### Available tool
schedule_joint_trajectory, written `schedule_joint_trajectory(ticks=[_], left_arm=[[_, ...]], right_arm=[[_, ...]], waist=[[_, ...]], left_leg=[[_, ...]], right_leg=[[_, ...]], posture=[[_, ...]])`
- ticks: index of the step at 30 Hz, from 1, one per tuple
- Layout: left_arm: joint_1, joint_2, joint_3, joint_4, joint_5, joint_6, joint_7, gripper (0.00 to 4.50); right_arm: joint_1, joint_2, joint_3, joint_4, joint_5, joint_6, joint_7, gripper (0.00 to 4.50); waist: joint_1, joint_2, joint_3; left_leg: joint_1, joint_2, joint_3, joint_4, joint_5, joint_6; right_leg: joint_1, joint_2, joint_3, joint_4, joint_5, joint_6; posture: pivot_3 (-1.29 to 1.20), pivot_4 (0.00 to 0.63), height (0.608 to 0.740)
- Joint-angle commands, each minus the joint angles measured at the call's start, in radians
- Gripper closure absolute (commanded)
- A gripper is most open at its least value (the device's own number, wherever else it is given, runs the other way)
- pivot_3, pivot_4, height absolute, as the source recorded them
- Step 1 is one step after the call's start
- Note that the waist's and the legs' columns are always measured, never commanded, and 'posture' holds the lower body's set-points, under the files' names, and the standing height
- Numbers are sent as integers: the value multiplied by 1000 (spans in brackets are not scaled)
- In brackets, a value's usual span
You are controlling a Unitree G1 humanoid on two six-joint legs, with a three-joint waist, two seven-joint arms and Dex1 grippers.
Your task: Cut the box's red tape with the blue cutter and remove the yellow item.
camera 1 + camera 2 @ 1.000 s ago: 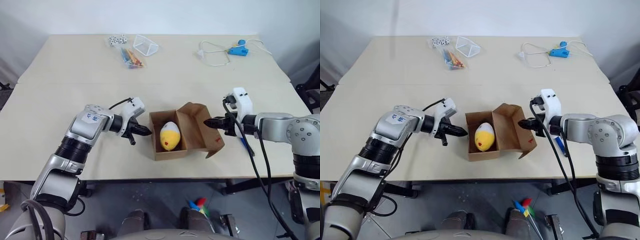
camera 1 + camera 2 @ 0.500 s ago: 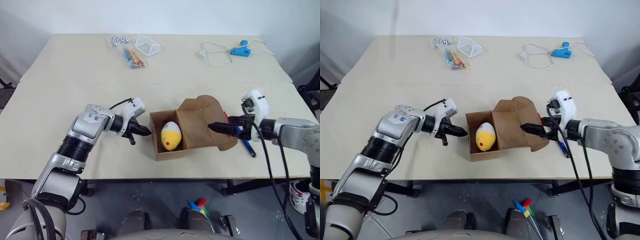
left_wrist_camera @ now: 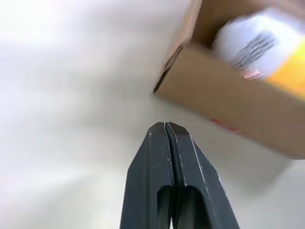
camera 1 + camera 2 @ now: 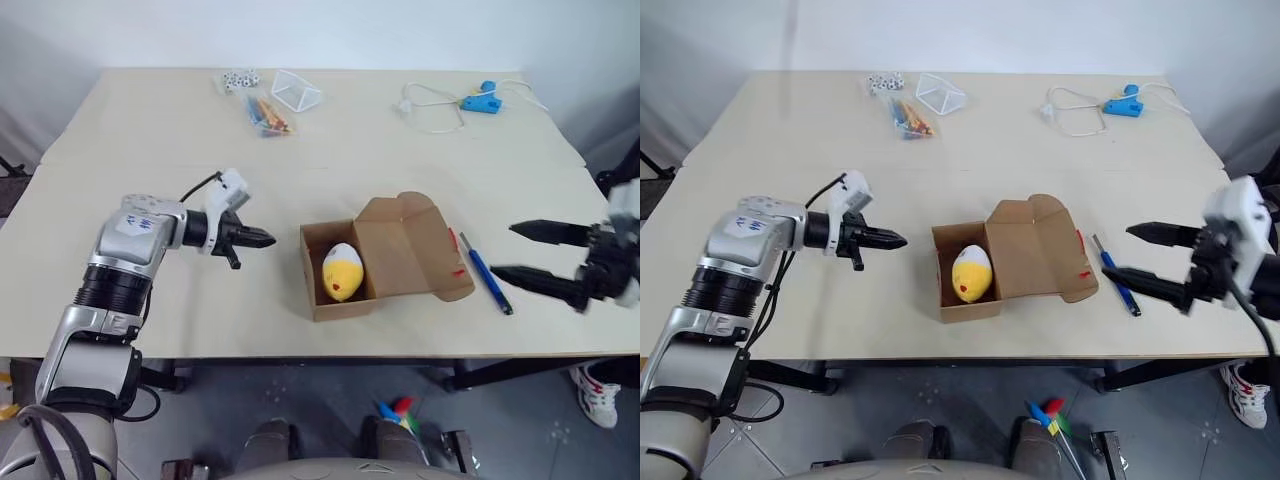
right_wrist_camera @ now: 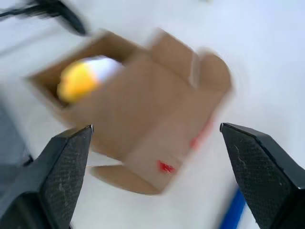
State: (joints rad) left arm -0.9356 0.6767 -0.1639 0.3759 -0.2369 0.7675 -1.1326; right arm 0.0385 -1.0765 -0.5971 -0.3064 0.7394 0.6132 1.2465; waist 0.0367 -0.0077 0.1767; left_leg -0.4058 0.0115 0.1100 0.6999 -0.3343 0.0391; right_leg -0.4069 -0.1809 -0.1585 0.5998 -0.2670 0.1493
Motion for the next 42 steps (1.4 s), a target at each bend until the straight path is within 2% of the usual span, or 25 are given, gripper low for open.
schedule_joint_trajectory(ticks=[1,9,15,20,27,35,38,42], left_arm=[[-92,21,-9,6,-6,18,-65,3923],[-261,-26,-108,18,27,-31,-185,1688],[-328,-161,-241,63,82,-143,-275,21],[-324,-207,-297,68,119,-220,-332,21],[-339,-312,-373,209,271,-366,-228,21],[-346,-397,-366,338,337,-498,-195,21],[-340,-402,-365,339,352,-506,-213,549],[-332,-394,-359,327,366,-517,-226,1693]], right_arm=[[93,-23,-101,0,-57,-97,136,0],[138,39,-210,19,24,-107,191,0],[160,131,-267,-23,49,-142,140,0],[207,176,-304,-87,72,-132,83,0],[278,251,-335,-175,98,-148,1,0],[303,292,-333,-247,140,-161,-62,0],[298,295,-329,-252,159,-163,-80,0],[293,287,-323,-244,172,-168,-90,0]], waist=[[3,-1,1],[3,-1,1],[14,-1,1],[7,-1,1],[14,-1,1],[16,-1,1],[14,-1,1],[15,-1,1]], left_leg=[[0,-1,0,1,0,0],[2,0,1,1,0,1],[2,-1,1,1,0,1],[2,0,1,1,0,1],[2,-1,0,2,0,2],[2,-1,-6,2,0,2],[2,0,-8,2,0,3],[2,-1,-8,2,0,3]], right_leg=[[0,0,1,0,0,0],[3,0,1,-4,0,0],[4,0,1,-5,0,0],[5,0,1,-6,0,0],[5,0,1,-6,0,0],[6,0,1,-6,0,0],[6,0,1,-6,0,0],[6,0,1,-6,0,0]], posture=[[0,150,740],[0,150,740],[0,150,740],[0,150,740],[0,150,740],[0,150,740],[0,150,740],[0,150,740]])
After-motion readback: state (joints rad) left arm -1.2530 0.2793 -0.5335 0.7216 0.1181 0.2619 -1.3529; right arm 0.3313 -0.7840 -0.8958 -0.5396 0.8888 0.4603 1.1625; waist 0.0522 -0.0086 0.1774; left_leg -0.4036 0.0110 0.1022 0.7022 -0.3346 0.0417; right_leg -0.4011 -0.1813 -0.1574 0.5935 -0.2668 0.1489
